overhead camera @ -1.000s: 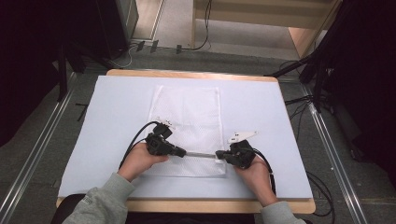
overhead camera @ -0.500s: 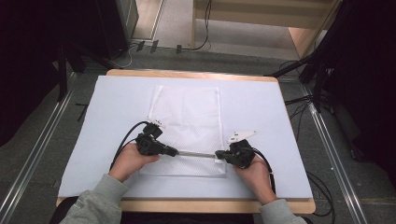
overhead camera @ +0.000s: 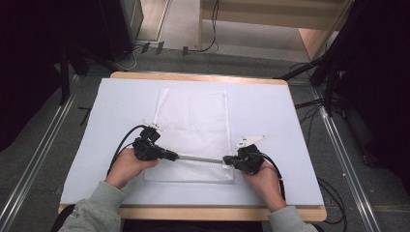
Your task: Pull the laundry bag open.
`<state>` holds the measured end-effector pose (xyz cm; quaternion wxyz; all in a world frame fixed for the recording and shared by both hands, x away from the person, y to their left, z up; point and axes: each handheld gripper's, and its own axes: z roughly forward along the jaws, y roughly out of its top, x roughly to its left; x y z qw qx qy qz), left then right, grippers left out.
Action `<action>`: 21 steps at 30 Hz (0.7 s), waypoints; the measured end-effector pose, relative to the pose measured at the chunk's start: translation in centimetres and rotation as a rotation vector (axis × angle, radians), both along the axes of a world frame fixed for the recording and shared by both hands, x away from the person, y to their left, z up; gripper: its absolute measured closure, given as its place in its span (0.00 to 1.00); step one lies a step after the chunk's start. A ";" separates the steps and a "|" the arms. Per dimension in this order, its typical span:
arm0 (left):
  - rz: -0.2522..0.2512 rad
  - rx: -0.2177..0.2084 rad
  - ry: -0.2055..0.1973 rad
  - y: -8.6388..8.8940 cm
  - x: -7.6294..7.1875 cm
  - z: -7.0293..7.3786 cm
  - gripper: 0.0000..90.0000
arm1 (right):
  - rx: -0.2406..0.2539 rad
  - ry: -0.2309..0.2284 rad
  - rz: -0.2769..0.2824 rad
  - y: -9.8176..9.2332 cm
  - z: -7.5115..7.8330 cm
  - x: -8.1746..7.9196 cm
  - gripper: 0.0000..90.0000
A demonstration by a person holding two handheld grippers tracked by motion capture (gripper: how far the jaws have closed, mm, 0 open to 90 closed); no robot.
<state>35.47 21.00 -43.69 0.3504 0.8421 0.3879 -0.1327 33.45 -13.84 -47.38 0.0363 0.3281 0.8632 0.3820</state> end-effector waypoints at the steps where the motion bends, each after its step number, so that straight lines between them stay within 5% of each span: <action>1: 0.003 0.003 -0.001 0.0 0.0 0.0 0.98 | 0.001 0.007 -0.002 0.0 0.0 0.0 1.00; 21: 0.009 0.002 -0.003 1.3 -0.3 0.2 0.98 | 0.002 0.005 -0.003 0.0 0.0 0.0 1.00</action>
